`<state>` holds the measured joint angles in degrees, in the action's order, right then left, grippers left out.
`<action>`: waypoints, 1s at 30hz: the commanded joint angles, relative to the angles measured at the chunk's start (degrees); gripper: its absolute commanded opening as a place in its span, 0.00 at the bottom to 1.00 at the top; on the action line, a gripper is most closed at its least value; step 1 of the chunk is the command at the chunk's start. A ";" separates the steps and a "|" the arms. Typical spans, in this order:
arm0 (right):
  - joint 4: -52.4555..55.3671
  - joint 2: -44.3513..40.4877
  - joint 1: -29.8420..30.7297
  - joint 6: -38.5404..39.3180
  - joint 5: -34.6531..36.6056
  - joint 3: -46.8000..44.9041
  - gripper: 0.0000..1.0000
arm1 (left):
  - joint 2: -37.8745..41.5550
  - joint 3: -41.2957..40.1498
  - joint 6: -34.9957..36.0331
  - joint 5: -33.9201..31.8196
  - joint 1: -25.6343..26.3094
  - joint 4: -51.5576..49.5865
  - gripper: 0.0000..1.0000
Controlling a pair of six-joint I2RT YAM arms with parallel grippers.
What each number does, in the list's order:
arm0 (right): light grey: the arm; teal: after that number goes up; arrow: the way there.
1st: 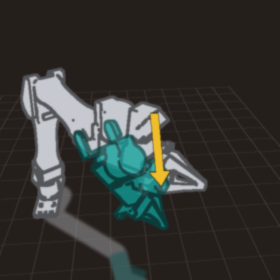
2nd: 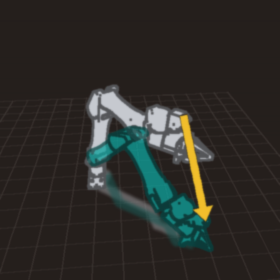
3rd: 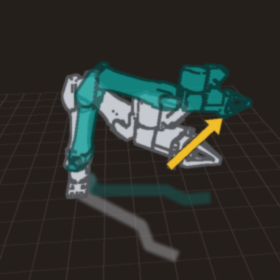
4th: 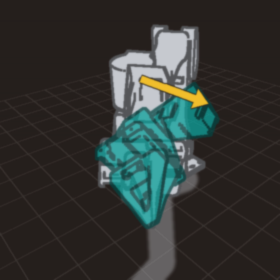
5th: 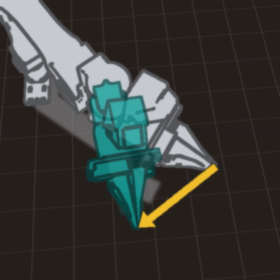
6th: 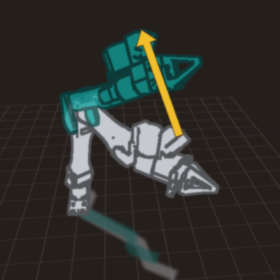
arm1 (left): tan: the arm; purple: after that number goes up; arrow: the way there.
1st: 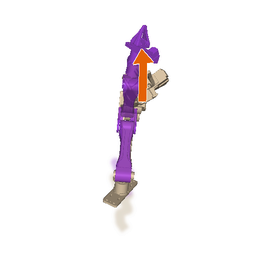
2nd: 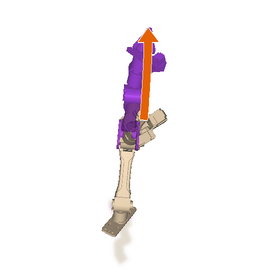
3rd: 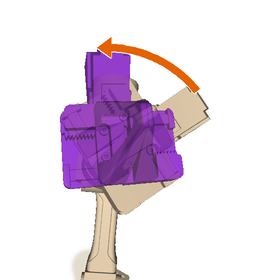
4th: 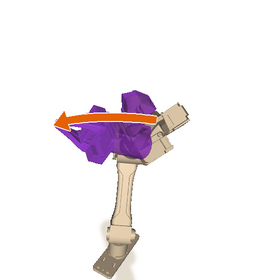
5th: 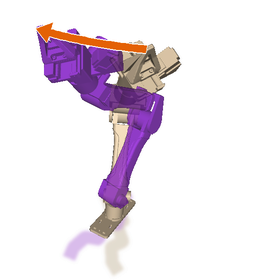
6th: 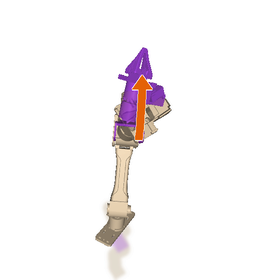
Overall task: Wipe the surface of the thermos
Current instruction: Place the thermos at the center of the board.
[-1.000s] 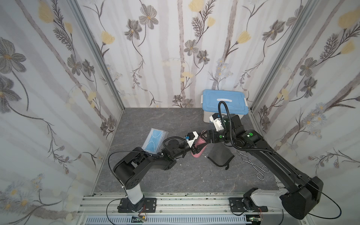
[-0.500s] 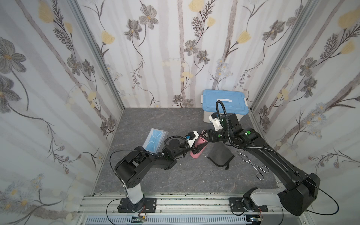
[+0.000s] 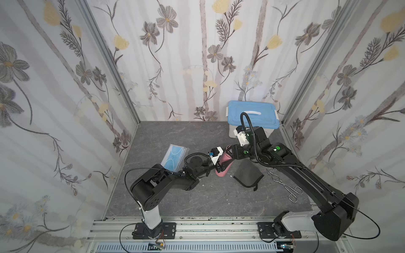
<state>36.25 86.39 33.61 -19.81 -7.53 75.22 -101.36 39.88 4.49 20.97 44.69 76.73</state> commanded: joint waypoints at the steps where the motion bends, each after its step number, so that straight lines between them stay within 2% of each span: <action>1: -3.02 0.78 1.26 -1.62 -2.61 0.78 0.30 | -0.11 0.29 0.53 -0.70 0.19 4.22 0.55; 9: -3.66 1.50 4.06 -1.55 3.67 1.35 0.29 | -0.06 -0.76 0.30 -0.49 0.09 4.22 0.68; 24: -10.37 -0.78 8.70 -0.07 12.31 -4.97 0.28 | 0.19 -4.44 -0.94 -0.63 0.04 4.22 0.79; 28: -11.48 -1.11 9.79 0.22 14.32 -6.28 0.28 | 0.66 -5.18 -1.29 -0.42 0.05 4.22 0.85; 30: -12.49 -1.56 10.16 0.21 14.78 -7.21 0.28 | 0.82 -5.56 -1.35 -0.45 0.04 4.22 0.96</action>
<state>29.93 85.47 43.46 -20.01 4.60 68.64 -100.97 34.68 3.79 20.40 44.73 77.97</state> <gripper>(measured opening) 0.622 0.925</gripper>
